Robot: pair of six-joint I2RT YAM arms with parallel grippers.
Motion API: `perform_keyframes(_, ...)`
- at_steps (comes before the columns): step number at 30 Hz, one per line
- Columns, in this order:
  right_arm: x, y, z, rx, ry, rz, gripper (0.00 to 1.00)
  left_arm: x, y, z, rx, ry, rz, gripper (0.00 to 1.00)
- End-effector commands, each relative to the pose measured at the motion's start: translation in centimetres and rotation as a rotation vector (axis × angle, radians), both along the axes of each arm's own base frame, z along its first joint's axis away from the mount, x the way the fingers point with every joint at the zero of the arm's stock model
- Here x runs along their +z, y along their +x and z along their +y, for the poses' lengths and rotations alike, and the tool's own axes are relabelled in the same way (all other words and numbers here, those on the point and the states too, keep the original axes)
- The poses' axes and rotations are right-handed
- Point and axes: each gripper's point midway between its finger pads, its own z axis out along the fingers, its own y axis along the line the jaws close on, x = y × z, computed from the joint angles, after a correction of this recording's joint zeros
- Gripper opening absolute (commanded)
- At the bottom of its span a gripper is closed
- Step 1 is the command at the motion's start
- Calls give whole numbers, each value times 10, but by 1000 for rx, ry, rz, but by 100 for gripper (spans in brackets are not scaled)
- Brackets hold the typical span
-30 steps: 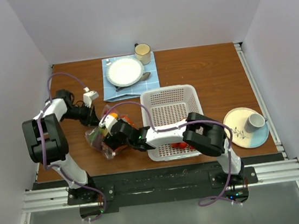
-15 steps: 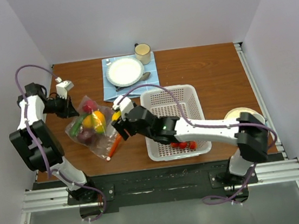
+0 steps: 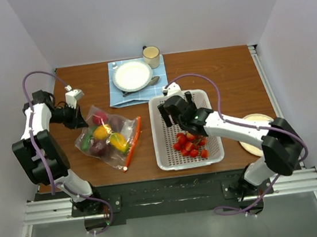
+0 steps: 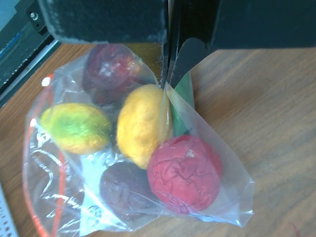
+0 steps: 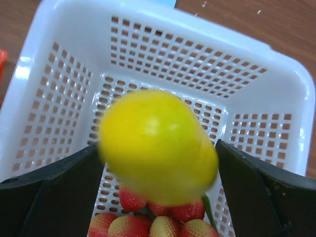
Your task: Open the zip-top bag and remove the fake food
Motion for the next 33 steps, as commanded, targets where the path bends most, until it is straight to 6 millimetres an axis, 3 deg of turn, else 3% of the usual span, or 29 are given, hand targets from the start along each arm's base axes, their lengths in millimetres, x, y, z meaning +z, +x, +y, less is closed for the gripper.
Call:
perform_keyframes(1,11,0,19,25,18,19,99,-1,3,2,-8,59,-36,0)
perform_keyframes(4,46,-9,34,97,86,-33,98,-2,3,3,-12,96,-44,0)
perform_keyframes(7,64,-38,69,277,128,-75,99,0,9,8,-9,136,-60,0)
perform_keyframes(8,65,-59,90,347,106,-93,99,2,11,9,-8,141,-64,0)
perform_keyframes(9,64,-68,100,377,81,-103,99,1,13,10,-6,142,-59,0)
perform_keyframes(10,50,-73,110,404,30,-91,98,3,16,12,-3,152,-64,0)
perform_keyframes(11,50,-80,121,423,26,-95,90,1,16,12,-1,158,-60,0)
perform_keyframes(14,30,-83,139,443,59,-69,77,-8,22,22,19,207,-60,0)
perform_keyframes(18,7,-85,160,476,65,-35,69,-31,25,38,47,287,-33,0)
perform_keyframes(22,-11,-83,177,511,69,-29,77,-52,27,49,64,330,-1,0)
perform_keyframes(26,-22,-79,200,536,83,-16,82,-59,28,44,58,320,13,0)
perform_keyframes(27,-33,-80,202,537,71,3,82,-61,26,42,54,319,19,0)
perform_keyframes(33,-35,-77,236,567,168,-8,91,-61,20,26,15,319,20,0)
